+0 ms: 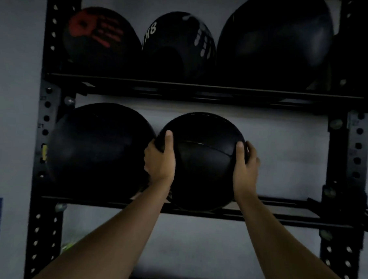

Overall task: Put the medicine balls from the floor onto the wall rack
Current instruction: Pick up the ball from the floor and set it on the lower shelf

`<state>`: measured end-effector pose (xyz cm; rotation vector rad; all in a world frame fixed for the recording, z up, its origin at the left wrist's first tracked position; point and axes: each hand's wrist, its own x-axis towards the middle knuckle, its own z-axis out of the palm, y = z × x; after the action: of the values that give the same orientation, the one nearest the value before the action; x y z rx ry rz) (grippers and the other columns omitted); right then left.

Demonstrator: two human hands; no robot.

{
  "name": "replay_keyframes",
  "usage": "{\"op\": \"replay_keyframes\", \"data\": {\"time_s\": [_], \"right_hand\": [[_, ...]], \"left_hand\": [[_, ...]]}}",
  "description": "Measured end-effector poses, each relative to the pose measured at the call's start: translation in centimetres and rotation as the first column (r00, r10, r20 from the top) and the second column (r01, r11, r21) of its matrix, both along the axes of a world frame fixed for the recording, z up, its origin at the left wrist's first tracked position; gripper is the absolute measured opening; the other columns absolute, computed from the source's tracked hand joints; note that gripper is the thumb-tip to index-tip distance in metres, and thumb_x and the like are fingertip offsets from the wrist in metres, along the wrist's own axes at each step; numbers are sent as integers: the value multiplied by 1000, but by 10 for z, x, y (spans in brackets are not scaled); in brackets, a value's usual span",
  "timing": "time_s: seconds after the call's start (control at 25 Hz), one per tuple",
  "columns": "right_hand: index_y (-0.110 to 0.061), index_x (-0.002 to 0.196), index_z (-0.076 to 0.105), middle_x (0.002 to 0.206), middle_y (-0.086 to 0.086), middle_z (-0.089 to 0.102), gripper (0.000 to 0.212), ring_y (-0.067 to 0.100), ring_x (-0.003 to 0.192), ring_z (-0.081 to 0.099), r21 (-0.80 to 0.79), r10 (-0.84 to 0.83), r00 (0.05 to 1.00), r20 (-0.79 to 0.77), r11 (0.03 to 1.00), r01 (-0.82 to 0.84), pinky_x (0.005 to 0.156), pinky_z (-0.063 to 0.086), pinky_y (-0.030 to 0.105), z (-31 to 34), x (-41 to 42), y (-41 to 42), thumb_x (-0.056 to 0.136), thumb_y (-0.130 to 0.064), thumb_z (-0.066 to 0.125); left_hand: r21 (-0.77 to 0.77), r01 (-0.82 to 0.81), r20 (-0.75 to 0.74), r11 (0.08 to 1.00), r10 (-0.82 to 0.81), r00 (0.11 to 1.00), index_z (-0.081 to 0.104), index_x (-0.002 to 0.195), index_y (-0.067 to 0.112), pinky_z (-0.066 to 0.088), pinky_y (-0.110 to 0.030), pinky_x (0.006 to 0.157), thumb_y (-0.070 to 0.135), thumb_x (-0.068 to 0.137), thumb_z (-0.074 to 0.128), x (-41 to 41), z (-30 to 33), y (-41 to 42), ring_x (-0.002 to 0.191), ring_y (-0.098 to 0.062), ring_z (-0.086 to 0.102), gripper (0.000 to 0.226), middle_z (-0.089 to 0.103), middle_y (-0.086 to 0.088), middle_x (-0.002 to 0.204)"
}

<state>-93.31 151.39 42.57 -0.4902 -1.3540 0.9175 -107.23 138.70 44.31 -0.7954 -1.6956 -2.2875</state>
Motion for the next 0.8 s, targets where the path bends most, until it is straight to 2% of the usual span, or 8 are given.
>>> {"op": "replay_keyframes", "data": {"time_s": [0.08, 0.2, 0.32, 0.4, 0.48, 0.64, 0.72, 0.8], "right_hand": [[-39, 154, 42, 159, 4, 36, 76, 35, 147, 36, 101, -31, 998, 59, 995, 25, 120, 34, 56, -8, -12, 25, 86, -75, 46], [-48, 154, 37, 163, 3, 32, 83, 34, 148, 30, 260, -144, 952, 269, 963, 73, 121, 27, 60, -3, -34, 41, 78, -81, 43], [-47, 154, 37, 162, 5, 34, 86, 35, 146, 33, 298, -216, 934, 285, 946, 128, 120, 24, 60, 1, -51, 52, 76, -83, 39], [-46, 154, 38, 161, 5, 36, 86, 35, 145, 34, 312, -251, 929, 273, 936, 161, 119, 25, 59, 3, -54, 55, 76, -82, 39], [-47, 154, 38, 160, 5, 36, 84, 34, 145, 34, 320, -256, 923, 287, 934, 159, 119, 26, 59, 2, -52, 55, 77, -82, 39], [-49, 156, 30, 164, 1, 29, 83, 34, 148, 30, 330, -231, 895, 382, 939, 102, 120, 27, 60, 6, -42, 50, 81, -83, 37], [-49, 159, 20, 168, 0, 22, 78, 35, 152, 26, 333, -235, 831, 504, 941, 64, 119, 30, 59, 13, -30, 44, 90, -79, 39], [-44, 162, 15, 169, 2, 24, 77, 36, 151, 29, 349, -288, 717, 634, 935, 66, 115, 37, 56, 26, -14, 36, 95, -75, 37]], "left_hand": [[-83, -1, -190, 997, -15, 982, 53, 151, 24, 40, -52, 122, 85, 76, 46, -5, -1, 23, 145, -28, 50, 97, 55, -4, 154], [-234, -26, -285, 972, -43, 958, 42, 160, 31, 29, -55, 127, 79, 82, 55, -22, -2, 52, 155, -30, 34, 92, 39, -3, 168], [-206, -164, -322, 965, 91, 942, 39, 161, 33, 23, -53, 128, 71, 93, 55, -31, -11, 75, 156, -32, 31, 80, 35, -6, 170], [-171, -220, -344, 960, 150, 927, 43, 159, 37, 24, -53, 127, 79, 88, 47, -31, -13, 81, 154, -32, 34, 82, 38, -8, 168], [-169, -234, -355, 958, 163, 921, 44, 157, 40, 25, -54, 126, 83, 82, 37, -29, -14, 82, 153, -34, 35, 87, 39, -8, 168], [-182, -214, -355, 960, 139, 924, 43, 158, 39, 24, -56, 126, 82, 81, 34, -29, -12, 77, 153, -36, 35, 88, 37, -10, 168], [-226, -197, -345, 954, 111, 932, 43, 157, 38, 25, -56, 126, 81, 81, 36, -24, -9, 72, 153, -38, 35, 87, 37, -12, 168], [-288, -189, -318, 939, 92, 944, 44, 156, 33, 25, -56, 126, 71, 88, 49, -18, 0, 65, 151, -39, 36, 78, 39, -13, 166]]}}
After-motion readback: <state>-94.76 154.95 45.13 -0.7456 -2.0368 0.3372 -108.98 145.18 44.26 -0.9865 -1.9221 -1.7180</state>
